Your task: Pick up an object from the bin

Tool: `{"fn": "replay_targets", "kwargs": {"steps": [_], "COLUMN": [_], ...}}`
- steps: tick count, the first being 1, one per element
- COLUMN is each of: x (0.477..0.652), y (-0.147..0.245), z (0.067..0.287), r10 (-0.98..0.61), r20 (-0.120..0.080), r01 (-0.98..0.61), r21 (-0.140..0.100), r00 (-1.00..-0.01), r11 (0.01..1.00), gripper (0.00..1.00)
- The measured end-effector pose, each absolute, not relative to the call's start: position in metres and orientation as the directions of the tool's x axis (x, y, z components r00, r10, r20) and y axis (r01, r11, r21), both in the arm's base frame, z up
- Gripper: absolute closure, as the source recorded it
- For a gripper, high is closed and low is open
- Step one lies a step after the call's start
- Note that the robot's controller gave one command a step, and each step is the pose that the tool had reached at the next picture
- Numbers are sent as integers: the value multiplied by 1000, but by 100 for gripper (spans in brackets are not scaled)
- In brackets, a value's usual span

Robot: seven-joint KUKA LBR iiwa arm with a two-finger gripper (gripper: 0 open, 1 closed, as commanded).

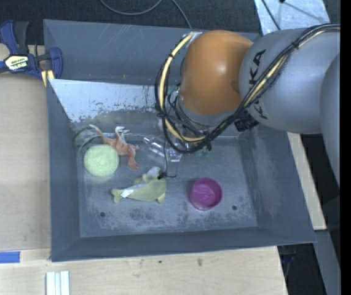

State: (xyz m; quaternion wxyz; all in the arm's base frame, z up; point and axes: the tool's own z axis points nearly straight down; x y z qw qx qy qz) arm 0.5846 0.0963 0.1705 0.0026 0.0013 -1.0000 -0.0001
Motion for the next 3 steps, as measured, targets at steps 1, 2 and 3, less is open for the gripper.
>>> {"fn": "replay_targets", "kwargs": {"steps": [1,2,3], "x": [587,574,560], "y": [96,109,127], "z": [175,117,119], "r10": [0,-108,-171], "r20": [-3,-6,-1], "r01": [0,-108,-171], "r21": [1,0,0], "r00": [-1000,-994,-985], "r11": [1000,994,985], "gripper": [0,0,0]}}
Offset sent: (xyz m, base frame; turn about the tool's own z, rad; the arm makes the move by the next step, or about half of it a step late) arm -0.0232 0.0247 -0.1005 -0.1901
